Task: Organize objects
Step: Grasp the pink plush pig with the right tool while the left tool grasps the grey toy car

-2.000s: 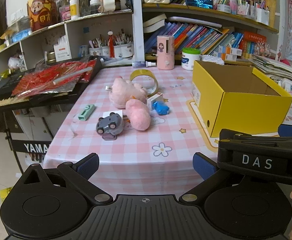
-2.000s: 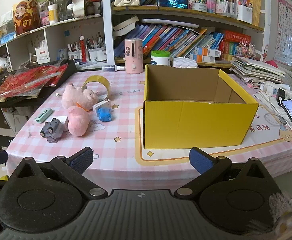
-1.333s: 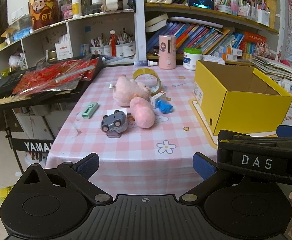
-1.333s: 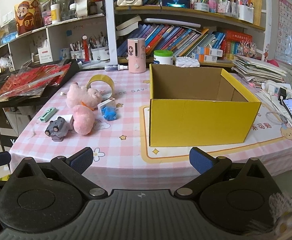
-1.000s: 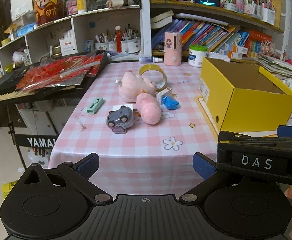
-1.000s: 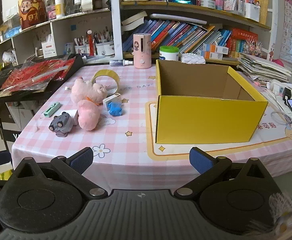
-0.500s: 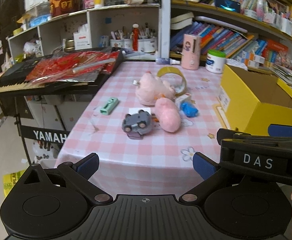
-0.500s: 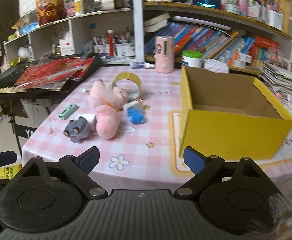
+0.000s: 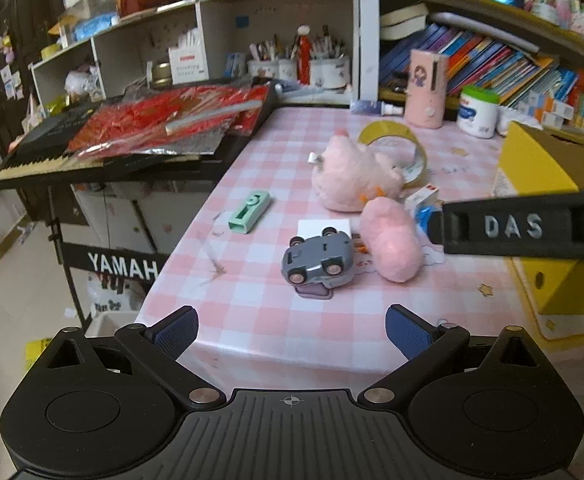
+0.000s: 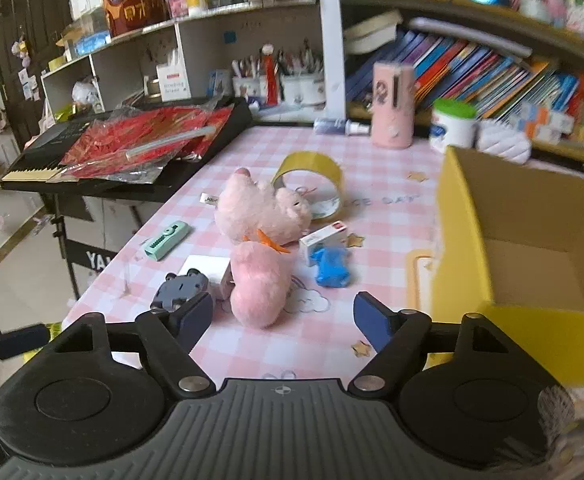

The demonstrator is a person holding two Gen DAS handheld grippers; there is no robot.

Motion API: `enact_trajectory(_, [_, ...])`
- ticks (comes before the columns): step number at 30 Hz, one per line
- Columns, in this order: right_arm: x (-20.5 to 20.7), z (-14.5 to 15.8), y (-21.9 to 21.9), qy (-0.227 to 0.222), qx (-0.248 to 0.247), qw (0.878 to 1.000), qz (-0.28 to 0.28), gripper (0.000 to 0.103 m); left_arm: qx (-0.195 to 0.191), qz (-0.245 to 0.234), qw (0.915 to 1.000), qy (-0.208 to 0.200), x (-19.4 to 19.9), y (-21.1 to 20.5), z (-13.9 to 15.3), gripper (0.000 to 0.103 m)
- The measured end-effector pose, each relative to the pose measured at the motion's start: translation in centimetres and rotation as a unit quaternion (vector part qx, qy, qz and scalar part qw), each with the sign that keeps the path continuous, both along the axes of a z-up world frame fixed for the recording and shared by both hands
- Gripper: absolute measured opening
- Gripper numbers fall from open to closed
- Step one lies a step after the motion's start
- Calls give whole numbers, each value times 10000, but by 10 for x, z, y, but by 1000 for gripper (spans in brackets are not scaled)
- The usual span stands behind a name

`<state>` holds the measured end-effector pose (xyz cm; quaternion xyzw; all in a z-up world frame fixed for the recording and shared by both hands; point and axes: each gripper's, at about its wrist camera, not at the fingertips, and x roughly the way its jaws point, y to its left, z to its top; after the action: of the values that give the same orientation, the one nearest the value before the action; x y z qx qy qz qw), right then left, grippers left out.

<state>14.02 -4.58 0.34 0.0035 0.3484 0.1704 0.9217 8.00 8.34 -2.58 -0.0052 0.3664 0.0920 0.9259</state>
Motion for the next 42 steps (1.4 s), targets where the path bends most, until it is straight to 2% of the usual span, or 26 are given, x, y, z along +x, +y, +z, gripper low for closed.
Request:
enact_trajectory(6, [53, -20, 15, 632, 91, 9975, 314, 76, 57, 15, 9998, 185, 21, -1, -7, 101])
enact_trajectory(14, [101, -48, 31, 1093, 87, 9924, 556, 71, 130, -33, 9991, 391, 40, -6, -11, 100])
enact_trajectory(15, [106, -51, 33, 1130, 93, 9918, 595, 69, 120, -25, 9990, 422, 42, -6, -12, 100])
enact_trajectory(19, [119, -59, 36, 1288, 46, 9880, 855, 49, 77, 34, 9988, 475, 52, -6, -13, 99])
enact_trajectory(22, [119, -49, 28, 1201, 183, 9883, 926, 48, 20, 154, 9988, 474, 61, -4, -14, 96])
enact_trajectory(26, [111, -21, 10, 777, 466, 9913, 951, 48, -89, 195, 9985, 513, 75, -4, -19, 95])
enact_trajectory(29, [106, -9, -1, 532, 472, 9931, 931, 48, -61, 151, 9983, 564, 88, -6, -25, 90])
enact_trajectory(32, [104, -5, -9, 430, 367, 9945, 878, 48, -80, 170, 9978, 643, 99, -5, -31, 86])
enact_trajectory(35, [102, -6, -13, 376, 288, 9951, 866, 48, -253, 248, 9962, 801, 106, -1, -37, 73])
enact_trajectory(36, [102, -6, -14, 377, 283, 9951, 865, 48, -326, 242, 9956, 849, 107, 1, -38, 64])
enact_trajectory(42, [98, -5, -20, 346, 262, 9962, 751, 48, -583, 235, 9952, 745, 101, 5, -33, 62])
